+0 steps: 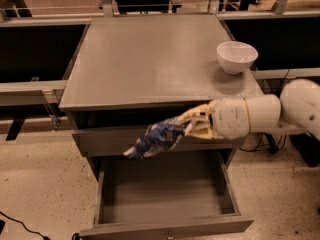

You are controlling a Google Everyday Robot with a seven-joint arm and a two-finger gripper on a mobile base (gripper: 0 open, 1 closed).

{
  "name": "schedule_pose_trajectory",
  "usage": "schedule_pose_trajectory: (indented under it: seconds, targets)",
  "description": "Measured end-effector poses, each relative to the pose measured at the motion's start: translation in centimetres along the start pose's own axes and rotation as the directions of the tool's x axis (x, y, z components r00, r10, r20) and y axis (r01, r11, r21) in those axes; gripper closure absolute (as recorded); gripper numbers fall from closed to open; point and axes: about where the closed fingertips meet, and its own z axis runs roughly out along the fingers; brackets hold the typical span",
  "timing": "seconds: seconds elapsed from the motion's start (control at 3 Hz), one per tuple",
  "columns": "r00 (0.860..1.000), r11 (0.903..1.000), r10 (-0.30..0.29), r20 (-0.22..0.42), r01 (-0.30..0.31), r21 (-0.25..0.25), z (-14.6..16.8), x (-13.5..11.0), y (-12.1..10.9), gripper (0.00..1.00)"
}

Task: Pick blue chip bag from middle drawer and place on counter

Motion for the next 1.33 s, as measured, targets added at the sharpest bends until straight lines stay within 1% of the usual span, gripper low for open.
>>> schedule_pose_trajectory:
  seconds: [0.33,0.67,1.0,1.33]
  targets:
    - [0.999,0.9991,-0.029,-0.030,0.028,-0.033,0.4,-1.4,-7.7,1.00]
    - [0.998,0.9999,-0.015,-0.054,0.015,-0.008,1.5,-2.1,-14.5,1.00]
    - [0.997,0.9940,0.069,-0.035,-0.066,0.087,2.1,-1.4,-19.8,0.83]
    - [0.987,0.9687,0.161,0.000,-0.158,0.191,3.3,0.7,-22.2,0.59]
